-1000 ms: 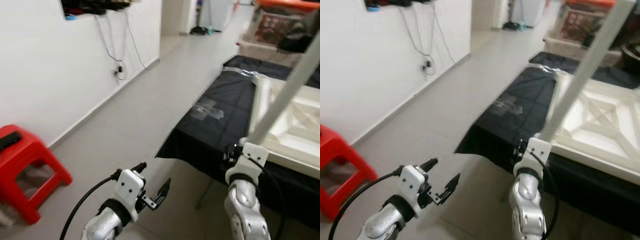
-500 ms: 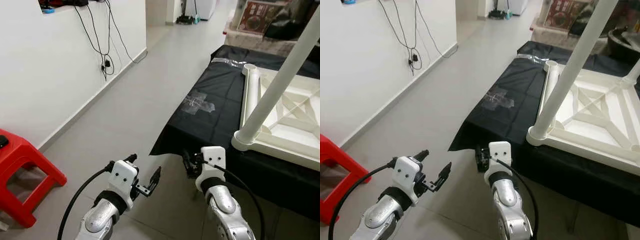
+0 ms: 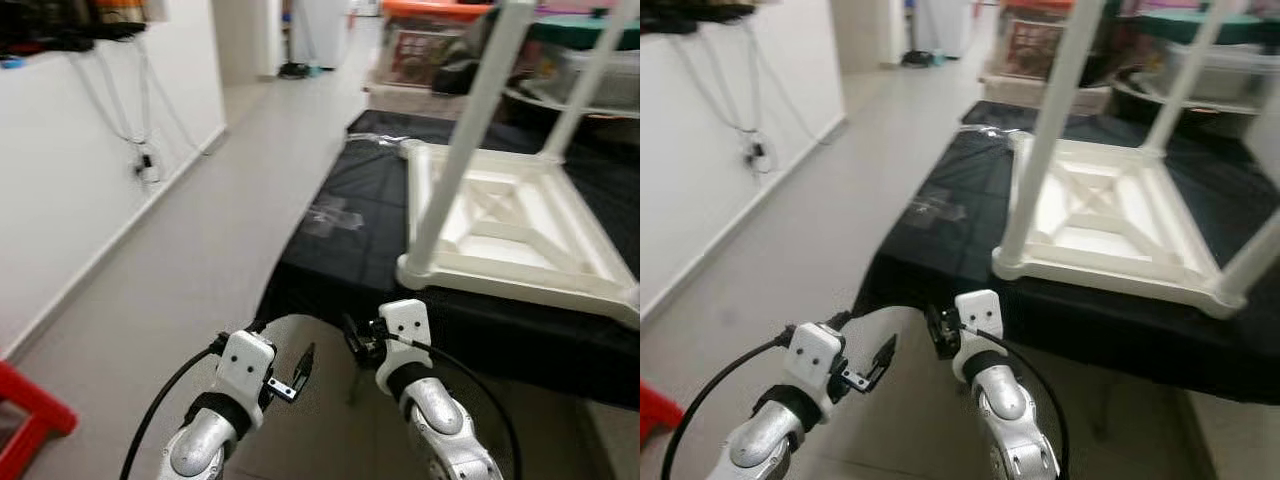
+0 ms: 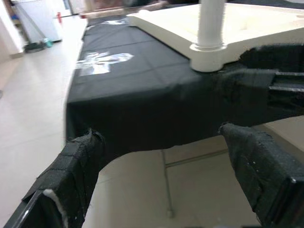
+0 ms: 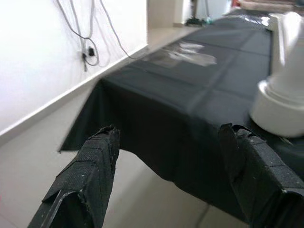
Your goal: Building children table
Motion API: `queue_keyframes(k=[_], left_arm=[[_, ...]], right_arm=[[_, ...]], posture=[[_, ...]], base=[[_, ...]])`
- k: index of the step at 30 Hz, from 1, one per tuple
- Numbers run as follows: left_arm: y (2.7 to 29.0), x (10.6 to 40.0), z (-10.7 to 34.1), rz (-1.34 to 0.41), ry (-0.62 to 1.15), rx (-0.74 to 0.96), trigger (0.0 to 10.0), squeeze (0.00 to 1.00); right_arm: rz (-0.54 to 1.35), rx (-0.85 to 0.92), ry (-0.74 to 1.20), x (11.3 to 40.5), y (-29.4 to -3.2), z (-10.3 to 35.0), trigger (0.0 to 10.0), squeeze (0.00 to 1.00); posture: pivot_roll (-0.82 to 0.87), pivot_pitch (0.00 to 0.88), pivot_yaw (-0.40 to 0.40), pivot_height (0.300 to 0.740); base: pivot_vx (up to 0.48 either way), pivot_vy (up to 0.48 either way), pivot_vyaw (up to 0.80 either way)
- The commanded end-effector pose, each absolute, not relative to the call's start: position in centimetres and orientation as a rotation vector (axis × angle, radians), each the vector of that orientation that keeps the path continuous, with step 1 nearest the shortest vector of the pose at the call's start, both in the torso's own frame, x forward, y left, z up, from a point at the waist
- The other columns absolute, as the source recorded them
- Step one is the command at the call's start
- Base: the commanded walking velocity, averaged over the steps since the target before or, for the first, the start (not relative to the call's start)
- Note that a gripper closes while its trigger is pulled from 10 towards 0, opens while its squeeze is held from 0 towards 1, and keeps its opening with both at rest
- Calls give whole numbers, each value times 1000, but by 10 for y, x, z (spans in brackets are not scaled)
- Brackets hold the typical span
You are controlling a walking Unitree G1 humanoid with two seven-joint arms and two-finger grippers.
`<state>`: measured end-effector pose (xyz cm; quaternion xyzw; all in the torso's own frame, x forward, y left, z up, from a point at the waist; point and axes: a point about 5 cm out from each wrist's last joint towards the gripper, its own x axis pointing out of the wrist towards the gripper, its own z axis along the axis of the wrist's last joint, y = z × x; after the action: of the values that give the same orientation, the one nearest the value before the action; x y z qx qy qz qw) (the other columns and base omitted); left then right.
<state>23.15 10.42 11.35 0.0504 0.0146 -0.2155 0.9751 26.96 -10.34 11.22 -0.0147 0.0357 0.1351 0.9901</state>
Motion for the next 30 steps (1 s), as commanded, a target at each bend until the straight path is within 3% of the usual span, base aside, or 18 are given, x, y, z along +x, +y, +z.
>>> queue_keyframes(k=[1, 18, 26, 30], left_arm=[[106, 233, 107, -415, 65, 106, 10000, 0], [109, 235, 103, -368, 97, 79, 10000, 0], [109, 235, 101, -372, 111, 82, 10000, 0], [109, 235, 101, -368, 111, 82, 10000, 0]], right_arm=[[279, -32, 82, 269, -102, 110, 10000, 0], [290, -44, 108, 268, -102, 104, 10000, 0], [291, -48, 111, 268, -101, 104, 10000, 0], [286, -52, 108, 268, -102, 104, 10000, 0]], posture=[[59, 0, -47, 740], [57, 0, -50, 740], [56, 0, -47, 740], [57, 0, -49, 740]], base=[[0, 0, -788], [0, 0, -787], [0, 480, -787], [0, 0, -733]])
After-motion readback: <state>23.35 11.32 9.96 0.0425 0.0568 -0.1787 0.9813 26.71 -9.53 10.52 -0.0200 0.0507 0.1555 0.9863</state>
